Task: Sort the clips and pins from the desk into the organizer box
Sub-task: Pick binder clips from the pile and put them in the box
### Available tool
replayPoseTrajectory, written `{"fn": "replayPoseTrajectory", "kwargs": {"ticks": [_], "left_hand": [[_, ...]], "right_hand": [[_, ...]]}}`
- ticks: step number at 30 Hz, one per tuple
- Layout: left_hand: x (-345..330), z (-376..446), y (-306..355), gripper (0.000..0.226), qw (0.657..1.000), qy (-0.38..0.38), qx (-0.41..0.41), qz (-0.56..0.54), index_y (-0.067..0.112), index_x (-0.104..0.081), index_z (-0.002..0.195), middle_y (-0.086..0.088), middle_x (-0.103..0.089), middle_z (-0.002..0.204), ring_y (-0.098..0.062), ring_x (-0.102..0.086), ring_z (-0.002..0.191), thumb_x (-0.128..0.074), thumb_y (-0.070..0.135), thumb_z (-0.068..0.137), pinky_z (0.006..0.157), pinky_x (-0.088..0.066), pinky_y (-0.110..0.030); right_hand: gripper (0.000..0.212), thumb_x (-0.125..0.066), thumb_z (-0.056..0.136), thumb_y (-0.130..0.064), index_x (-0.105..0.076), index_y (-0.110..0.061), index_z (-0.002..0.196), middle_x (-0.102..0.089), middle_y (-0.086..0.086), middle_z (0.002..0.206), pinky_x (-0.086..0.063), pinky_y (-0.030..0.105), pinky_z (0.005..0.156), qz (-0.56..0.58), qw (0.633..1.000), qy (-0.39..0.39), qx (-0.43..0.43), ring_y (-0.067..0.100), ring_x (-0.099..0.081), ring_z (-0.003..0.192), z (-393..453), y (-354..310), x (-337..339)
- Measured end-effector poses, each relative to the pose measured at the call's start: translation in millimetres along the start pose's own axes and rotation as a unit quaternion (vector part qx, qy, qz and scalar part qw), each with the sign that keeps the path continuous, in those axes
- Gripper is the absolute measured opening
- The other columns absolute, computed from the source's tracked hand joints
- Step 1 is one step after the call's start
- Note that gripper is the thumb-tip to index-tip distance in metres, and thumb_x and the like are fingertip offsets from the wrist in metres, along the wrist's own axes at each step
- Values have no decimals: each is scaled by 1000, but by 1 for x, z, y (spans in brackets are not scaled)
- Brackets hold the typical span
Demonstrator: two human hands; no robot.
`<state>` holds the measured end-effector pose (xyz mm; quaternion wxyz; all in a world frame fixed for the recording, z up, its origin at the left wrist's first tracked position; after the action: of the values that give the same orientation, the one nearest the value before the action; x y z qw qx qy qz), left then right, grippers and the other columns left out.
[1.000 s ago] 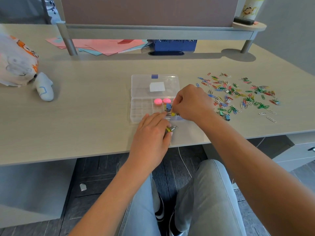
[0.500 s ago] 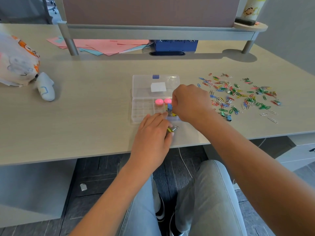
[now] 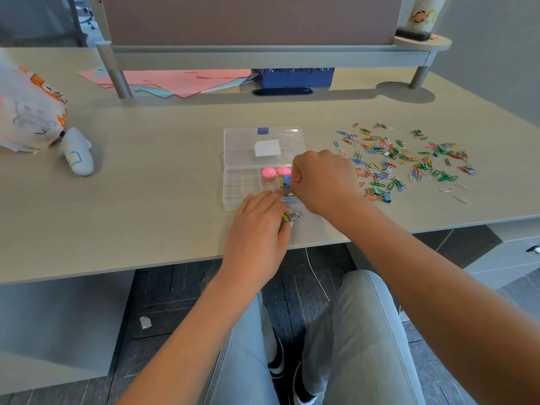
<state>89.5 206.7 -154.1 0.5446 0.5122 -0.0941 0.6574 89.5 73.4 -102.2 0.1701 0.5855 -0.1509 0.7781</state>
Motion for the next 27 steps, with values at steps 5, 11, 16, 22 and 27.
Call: {"fn": "replayPoseTrajectory", "kwargs": {"ticks": [5, 11, 16, 22, 27], "left_hand": [[1, -1, 2, 18, 1000, 11, -9, 7, 11, -69, 108, -4, -59, 135, -24, -49, 129, -61, 12, 92, 113, -34, -47], [16, 19, 4, 21, 996, 86, 19, -16, 10, -70, 109, -5, -60, 131, -25, -47, 130, -65, 11, 88, 110, -36, -45], [5, 40, -1, 20, 993, 90, 70, -1, 15, -72, 105, -1, -64, 120, -23, -53, 119, -67, 12, 86, 107, -38, -52], [-4, 43, -9, 20, 991, 92, 95, -5, 16, -72, 106, -2, -64, 121, -24, -55, 118, -67, 13, 87, 107, -37, -54], [-6, 48, -15, 18, 990, 83, 114, -26, 18, -72, 103, -2, -66, 120, -24, -56, 118, -66, 14, 86, 107, -39, -50]], "right_hand": [[15, -54, 93, -23, -69, -24, 94, -68, 1, 85, -40, 30, 58, 82, 995, 56, -32, 25, -60, 75, -11, 17, 17], [10, -60, 92, -27, -70, -26, 92, -68, -9, 81, -53, 34, 66, 207, 967, 77, -125, 19, -62, 79, -39, 75, 19], [16, -62, 90, -23, -73, -28, 101, -69, -10, 93, -41, 29, 66, 204, 964, 76, -153, 16, -59, 85, -60, 105, 0], [29, -65, 91, -28, -71, -24, 120, -63, -2, 111, -50, 33, 75, 173, 971, 89, -142, 19, -60, 101, -69, 114, -10], [31, -61, 94, -31, -71, -24, 123, -61, -2, 112, -54, 36, 78, 166, 974, 91, -123, 21, -59, 106, -70, 108, -13]]}}
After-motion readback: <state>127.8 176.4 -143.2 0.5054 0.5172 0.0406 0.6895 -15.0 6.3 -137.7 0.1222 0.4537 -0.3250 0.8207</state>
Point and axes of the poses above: each hand's wrist, its own z-axis towards the middle knuckle, its own x-axis out of the back of the hand, y = z × x, the point moved 8 cm from there along z, towards the middle knuckle
